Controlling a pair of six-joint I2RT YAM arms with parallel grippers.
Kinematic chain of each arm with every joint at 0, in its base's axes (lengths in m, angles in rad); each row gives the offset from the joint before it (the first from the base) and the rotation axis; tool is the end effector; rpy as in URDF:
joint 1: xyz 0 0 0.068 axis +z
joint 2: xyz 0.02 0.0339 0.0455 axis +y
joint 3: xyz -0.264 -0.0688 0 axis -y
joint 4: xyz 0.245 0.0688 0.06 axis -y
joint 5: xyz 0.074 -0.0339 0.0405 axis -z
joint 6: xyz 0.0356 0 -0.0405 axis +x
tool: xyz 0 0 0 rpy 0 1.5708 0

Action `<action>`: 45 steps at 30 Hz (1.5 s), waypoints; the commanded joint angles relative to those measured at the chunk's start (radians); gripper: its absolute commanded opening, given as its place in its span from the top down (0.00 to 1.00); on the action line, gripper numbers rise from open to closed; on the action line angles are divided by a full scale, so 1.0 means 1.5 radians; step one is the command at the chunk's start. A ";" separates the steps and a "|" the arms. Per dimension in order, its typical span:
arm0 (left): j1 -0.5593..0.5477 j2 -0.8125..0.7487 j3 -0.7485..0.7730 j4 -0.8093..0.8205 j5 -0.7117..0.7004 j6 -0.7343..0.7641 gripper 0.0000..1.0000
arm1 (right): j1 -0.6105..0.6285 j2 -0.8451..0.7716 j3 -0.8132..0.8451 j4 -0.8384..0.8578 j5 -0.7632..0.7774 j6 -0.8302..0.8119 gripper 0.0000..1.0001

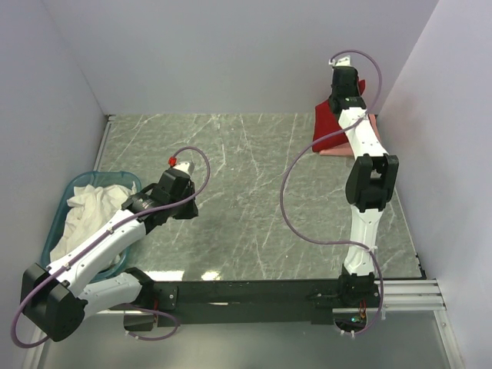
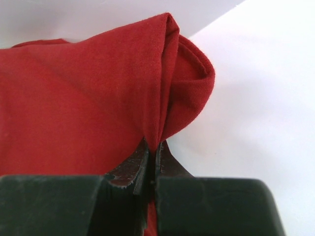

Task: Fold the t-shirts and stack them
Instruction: Neatly place the folded tshirt to the corner, then reset both grippers

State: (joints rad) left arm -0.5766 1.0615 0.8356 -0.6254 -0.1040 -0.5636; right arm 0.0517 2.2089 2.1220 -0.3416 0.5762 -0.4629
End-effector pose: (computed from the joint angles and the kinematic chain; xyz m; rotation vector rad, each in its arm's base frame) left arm 0.1828 -0.1144 0.2653 -0.0321 2.4544 -0.3906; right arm 0.5213 0.0076 0.3209 -0.1397 2.0176 -0.8370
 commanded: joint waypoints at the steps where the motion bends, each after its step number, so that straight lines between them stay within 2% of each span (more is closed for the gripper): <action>1: -0.002 -0.003 0.004 0.017 -0.011 0.006 0.99 | -0.014 -0.009 0.012 0.074 0.021 -0.015 1.00; 14: -0.002 0.018 0.002 0.019 -0.004 0.007 0.99 | -0.050 0.094 0.033 0.124 0.036 -0.033 0.99; 16: -0.002 0.022 0.003 0.019 -0.002 0.007 0.99 | -0.056 0.112 0.042 0.130 0.038 -0.031 0.84; 17: -0.002 0.024 0.002 0.020 -0.002 0.007 0.99 | -0.059 0.119 0.044 0.133 0.041 -0.033 0.58; 20: -0.003 0.027 0.003 0.019 -0.001 0.006 0.99 | -0.064 0.130 0.053 0.145 0.064 -0.030 0.19; 25: -0.004 0.022 0.002 0.019 -0.003 0.004 0.99 | -0.059 0.116 0.076 0.111 0.060 0.015 0.17; 32: -0.004 0.004 0.003 0.017 -0.010 0.002 0.99 | -0.038 0.061 0.034 0.098 0.069 0.049 0.14; 36: -0.003 -0.010 0.005 0.015 -0.015 0.004 0.99 | 0.008 0.035 0.032 0.065 0.076 0.099 0.13; 42: 0.006 -0.036 0.007 0.021 -0.004 0.010 0.98 | 0.091 -0.046 -0.042 0.013 0.057 0.211 0.12; 45: 0.014 -0.045 0.007 0.021 -0.001 0.012 0.98 | 0.147 -0.108 -0.146 -0.012 0.047 0.277 0.12</action>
State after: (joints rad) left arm -0.5682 1.0241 0.8356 -0.6220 -0.1036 -0.5629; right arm 0.2050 2.1605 2.0010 -0.3058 0.6575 -0.1989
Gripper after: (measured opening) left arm 0.022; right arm 0.880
